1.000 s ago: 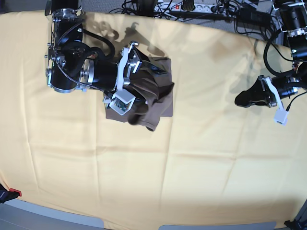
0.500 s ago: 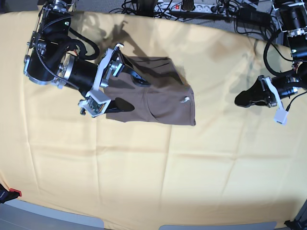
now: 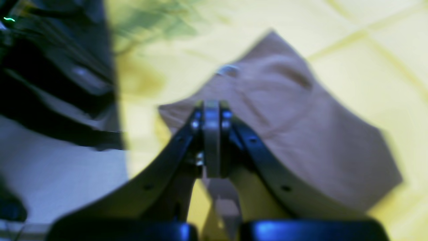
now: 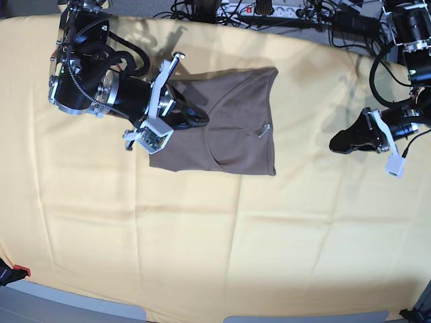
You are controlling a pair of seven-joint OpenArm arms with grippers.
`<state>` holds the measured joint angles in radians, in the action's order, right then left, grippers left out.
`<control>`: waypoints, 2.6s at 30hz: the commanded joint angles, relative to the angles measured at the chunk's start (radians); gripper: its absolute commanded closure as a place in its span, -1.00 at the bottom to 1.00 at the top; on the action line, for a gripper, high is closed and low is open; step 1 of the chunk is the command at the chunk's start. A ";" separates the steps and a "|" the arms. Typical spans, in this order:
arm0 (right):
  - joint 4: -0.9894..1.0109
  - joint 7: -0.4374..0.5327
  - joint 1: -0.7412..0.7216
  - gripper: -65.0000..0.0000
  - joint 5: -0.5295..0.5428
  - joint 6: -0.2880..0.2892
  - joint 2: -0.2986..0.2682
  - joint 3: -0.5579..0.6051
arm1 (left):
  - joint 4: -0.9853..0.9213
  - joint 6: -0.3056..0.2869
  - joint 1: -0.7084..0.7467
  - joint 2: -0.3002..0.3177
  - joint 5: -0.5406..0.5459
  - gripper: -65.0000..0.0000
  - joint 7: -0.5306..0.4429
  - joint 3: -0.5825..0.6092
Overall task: Fold the T-shirt properly
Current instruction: 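Grasp the folded bundle with both grippers and lift it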
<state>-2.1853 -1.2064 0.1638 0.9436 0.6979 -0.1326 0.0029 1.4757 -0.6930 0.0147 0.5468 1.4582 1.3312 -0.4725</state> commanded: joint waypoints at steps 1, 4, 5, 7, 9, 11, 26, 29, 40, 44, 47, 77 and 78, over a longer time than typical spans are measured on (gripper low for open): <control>-0.013 0.078 -0.012 1.00 -0.019 0.000 -0.001 -0.003 | 0.032 -0.005 -0.018 0.021 0.025 1.00 -0.022 -0.005; -0.010 0.177 -0.027 1.00 -0.134 0.000 -0.002 -0.003 | 0.104 -0.005 -0.018 0.021 0.025 1.00 -0.022 0.019; -0.004 0.177 -0.043 1.00 -0.153 0.000 -0.004 -0.003 | 0.137 -0.005 -0.018 0.021 0.025 1.00 -0.022 0.036; 0.018 0.179 -0.072 1.00 -0.164 0.000 -0.017 -0.003 | 0.210 -0.005 -0.017 0.021 0.025 1.00 -0.021 0.083; 0.056 0.179 -0.102 1.00 -0.168 0.000 -0.026 -0.003 | 0.285 -0.005 -0.017 0.021 0.025 1.00 -0.022 0.145; 0.105 0.178 -0.130 1.00 -0.167 0.000 -0.032 -0.003 | 0.357 -0.005 -0.018 0.021 0.025 1.00 -0.023 0.211; 0.470 0.175 -0.365 1.00 -0.190 0.000 -0.112 -0.002 | 0.514 -0.005 -0.018 0.015 -0.482 1.00 -0.283 0.754; 0.536 0.175 -0.400 1.00 -0.190 0.000 -0.117 -0.002 | 0.514 -0.005 -0.018 0.015 -0.586 1.00 -0.319 0.819; 0.719 0.175 -0.492 1.00 -0.283 0.000 -0.120 0.175 | 0.460 -0.005 -0.018 -0.031 -0.769 1.00 -0.402 0.891; 0.721 0.174 -0.491 1.00 -0.298 0.000 -0.128 0.200 | 0.410 -0.005 -0.018 -0.071 -0.797 1.00 -0.408 0.891; 0.721 0.174 -0.478 1.00 -0.289 0.000 -0.142 0.210 | 0.393 -0.005 -0.018 -0.083 -0.815 1.00 -0.415 0.891; 0.548 0.080 -0.293 1.00 -0.086 0.000 -0.220 0.256 | 0.161 0.040 -0.251 -0.012 -0.938 1.00 -0.502 0.891; 0.531 0.079 -0.284 1.00 -0.086 0.000 -0.219 0.248 | 0.138 0.040 -0.268 -0.013 -0.938 1.00 -0.525 0.891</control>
<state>-1.6371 -1.1347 -0.1009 0.8379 0.6922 -0.3435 0.2577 1.6054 -0.6670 -0.2317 0.5232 0.5392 0.8021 0.4263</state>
